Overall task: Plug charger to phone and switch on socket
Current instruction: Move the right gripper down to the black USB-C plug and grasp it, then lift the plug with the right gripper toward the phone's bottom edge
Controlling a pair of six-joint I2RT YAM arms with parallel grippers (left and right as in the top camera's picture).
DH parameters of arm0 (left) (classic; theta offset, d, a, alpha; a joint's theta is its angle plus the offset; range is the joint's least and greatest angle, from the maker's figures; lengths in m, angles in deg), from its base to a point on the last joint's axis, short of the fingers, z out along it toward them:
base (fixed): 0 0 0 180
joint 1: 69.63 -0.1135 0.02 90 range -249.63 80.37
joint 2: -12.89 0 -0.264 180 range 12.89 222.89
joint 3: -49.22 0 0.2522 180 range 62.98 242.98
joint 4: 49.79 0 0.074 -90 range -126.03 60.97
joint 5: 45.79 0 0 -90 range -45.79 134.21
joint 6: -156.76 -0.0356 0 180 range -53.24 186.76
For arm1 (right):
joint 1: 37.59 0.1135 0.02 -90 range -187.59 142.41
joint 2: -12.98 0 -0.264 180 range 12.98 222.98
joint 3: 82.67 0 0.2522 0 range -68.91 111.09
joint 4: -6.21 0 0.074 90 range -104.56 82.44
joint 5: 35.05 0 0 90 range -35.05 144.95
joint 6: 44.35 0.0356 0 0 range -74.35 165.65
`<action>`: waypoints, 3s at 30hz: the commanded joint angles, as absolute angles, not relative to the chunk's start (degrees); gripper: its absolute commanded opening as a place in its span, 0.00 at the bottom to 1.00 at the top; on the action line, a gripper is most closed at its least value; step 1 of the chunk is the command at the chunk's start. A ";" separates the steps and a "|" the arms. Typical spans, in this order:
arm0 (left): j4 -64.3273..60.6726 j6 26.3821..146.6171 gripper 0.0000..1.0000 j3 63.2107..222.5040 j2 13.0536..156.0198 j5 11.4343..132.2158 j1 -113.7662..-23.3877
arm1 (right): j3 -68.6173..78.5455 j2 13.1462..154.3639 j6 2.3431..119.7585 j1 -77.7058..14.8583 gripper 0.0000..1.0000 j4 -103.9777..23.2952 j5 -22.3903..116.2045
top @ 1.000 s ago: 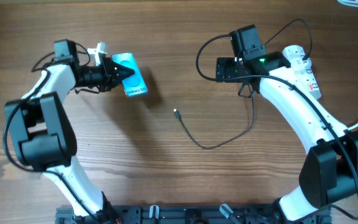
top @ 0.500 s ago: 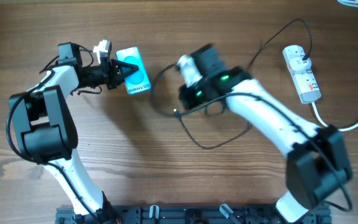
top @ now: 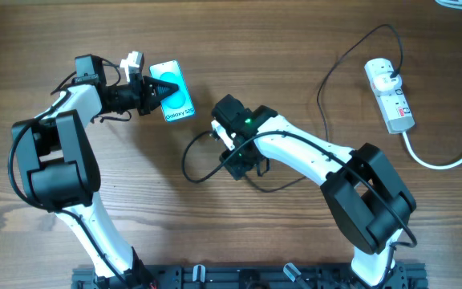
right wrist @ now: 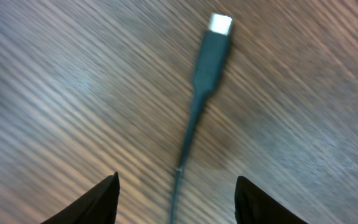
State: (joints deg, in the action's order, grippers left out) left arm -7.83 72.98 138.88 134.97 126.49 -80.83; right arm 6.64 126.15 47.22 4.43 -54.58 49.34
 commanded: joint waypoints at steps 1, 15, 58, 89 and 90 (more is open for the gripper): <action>-8.05 71.67 0.04 138.94 135.28 127.69 -80.89 | 1.50 127.37 45.20 4.30 0.61 -51.91 55.86; -8.24 71.69 0.04 138.94 135.28 127.67 -80.89 | -0.27 128.59 44.42 -9.80 0.64 -44.44 53.87; -9.62 75.23 0.04 138.97 135.26 134.58 -80.89 | -0.64 128.79 53.44 -14.74 0.04 -39.06 46.46; -8.00 92.50 0.04 138.94 113.07 126.99 -80.72 | 0.01 115.79 80.37 -10.06 0.05 -9.69 -21.78; -8.15 92.52 0.04 138.97 111.89 126.36 -80.72 | 0.01 114.76 80.79 -10.06 0.04 -9.49 -21.43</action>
